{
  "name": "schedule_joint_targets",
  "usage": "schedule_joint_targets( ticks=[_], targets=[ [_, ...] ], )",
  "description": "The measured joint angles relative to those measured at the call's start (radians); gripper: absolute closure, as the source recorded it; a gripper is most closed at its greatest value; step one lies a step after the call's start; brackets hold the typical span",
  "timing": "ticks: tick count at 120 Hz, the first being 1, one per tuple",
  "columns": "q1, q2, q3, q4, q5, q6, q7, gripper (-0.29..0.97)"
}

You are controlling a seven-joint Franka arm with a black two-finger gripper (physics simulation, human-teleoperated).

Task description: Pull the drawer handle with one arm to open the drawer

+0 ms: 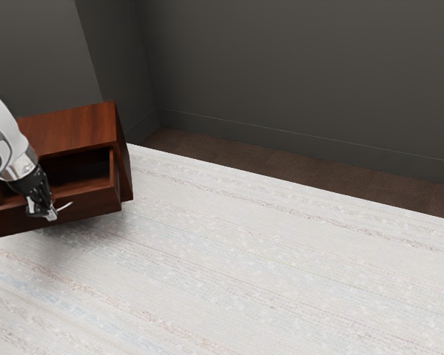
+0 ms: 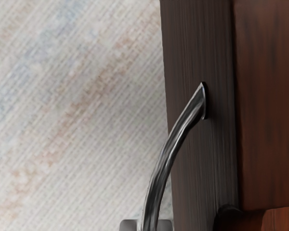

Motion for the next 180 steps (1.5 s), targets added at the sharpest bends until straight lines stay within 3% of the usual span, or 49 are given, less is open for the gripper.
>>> schedule_joint_targets(
  ticks=[31, 72, 148, 158, 180],
  targets=[
    [0.055, -0.038, -0.051, -0.034, 0.010, 0.005, 0.001, 0.79],
    [0.060, -0.040, -0.058, -0.038, 0.009, 0.006, 0.003, 0.78],
    [0.070, -0.084, -0.069, -0.043, 0.026, 0.004, 0.000, 0.63],
    [0.109, -0.113, -0.112, -0.050, 0.029, -0.003, -0.001, 0.57],
    [0.130, -0.139, -0.151, 0.067, 0.026, -0.118, 0.005, 0.26]
  ],
)
